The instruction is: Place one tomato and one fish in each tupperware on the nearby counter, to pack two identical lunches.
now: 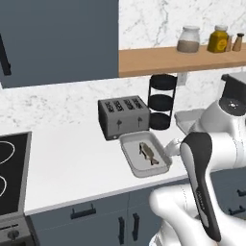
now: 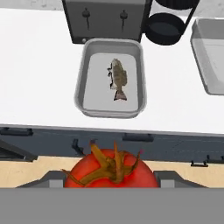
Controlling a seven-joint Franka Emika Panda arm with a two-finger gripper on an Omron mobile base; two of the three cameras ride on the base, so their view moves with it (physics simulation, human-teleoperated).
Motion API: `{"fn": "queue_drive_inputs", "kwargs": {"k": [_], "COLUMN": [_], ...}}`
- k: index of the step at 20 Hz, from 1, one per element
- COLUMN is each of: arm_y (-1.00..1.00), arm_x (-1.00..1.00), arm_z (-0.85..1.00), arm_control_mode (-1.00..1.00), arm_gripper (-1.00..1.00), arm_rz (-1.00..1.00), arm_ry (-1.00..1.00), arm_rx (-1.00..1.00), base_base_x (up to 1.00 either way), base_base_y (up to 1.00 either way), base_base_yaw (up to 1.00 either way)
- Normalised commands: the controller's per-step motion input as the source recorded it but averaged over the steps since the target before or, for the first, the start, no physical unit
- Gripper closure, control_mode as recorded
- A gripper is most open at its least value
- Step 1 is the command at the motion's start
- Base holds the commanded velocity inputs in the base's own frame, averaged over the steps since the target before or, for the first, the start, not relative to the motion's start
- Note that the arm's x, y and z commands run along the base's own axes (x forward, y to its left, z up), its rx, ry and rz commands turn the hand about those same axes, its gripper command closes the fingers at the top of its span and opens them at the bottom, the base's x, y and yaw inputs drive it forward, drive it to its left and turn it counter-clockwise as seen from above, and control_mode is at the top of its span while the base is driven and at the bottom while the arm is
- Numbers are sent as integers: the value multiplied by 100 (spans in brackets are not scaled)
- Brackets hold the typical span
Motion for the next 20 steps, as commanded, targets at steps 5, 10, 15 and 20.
{"fn": "queue_drive_inputs", "kwargs": {"k": [5,10,15,20], "arm_y": [0,0,3,25], "arm_x": [0,12,55,78], "arm_z": [0,-1,-13,-66], "arm_control_mode": [100,-100,-100,-100], "arm_gripper": [100,100,100,100], "arm_rz": [0,0,-2,-1], "arm_ry": [0,0,1,5], "arm_rx": [0,0,-2,-4], "base_base_x": [39,20,0,0], "base_base_y": [35,3,0,0], "base_base_yaw": [0,0,0,0]}}
